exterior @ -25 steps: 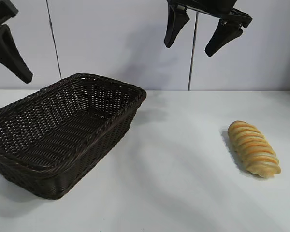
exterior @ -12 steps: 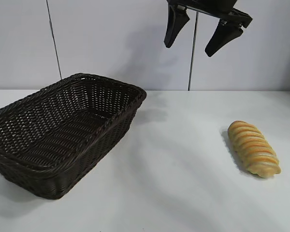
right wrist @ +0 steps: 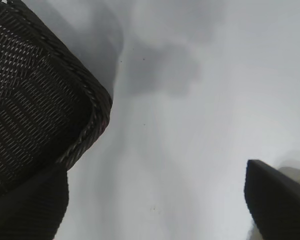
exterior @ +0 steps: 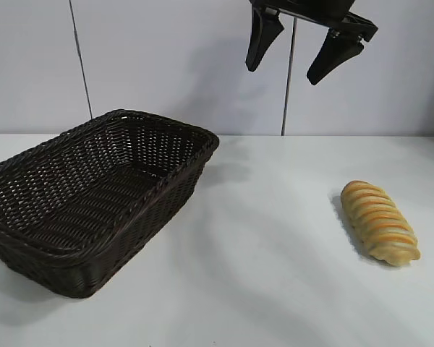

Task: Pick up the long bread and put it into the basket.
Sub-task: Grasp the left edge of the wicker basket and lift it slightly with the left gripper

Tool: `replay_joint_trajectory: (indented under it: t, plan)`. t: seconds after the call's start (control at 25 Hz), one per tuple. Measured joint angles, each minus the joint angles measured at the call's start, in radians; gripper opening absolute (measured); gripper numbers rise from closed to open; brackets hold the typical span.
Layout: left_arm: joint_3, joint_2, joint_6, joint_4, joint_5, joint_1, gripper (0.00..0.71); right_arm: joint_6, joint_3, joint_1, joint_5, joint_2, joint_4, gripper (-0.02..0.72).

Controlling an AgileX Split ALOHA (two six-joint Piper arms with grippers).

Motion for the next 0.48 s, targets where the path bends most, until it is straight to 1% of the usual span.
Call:
replay_joint_trajectory:
  t: [0.08,0.24,0.4,0.48]
  plan:
    - [0.0,0.014,-0.056,0.034,-0.031,-0.038,0.471,0.0,0.0,0.0,0.0,0.0,0.0,0.684]
    - [0.002,0.053,-0.225,0.138,-0.07,-0.097,0.471,0.0,0.0,0.0,0.0,0.0,0.0,0.684]
    - [0.003,0.114,-0.361,0.242,-0.093,-0.135,0.471,0.0,0.0,0.0,0.0,0.0,0.0,0.684]
    - [0.003,0.147,-0.383,0.256,-0.134,-0.147,0.471,0.0,0.0,0.0,0.0,0.0,0.0,0.684]
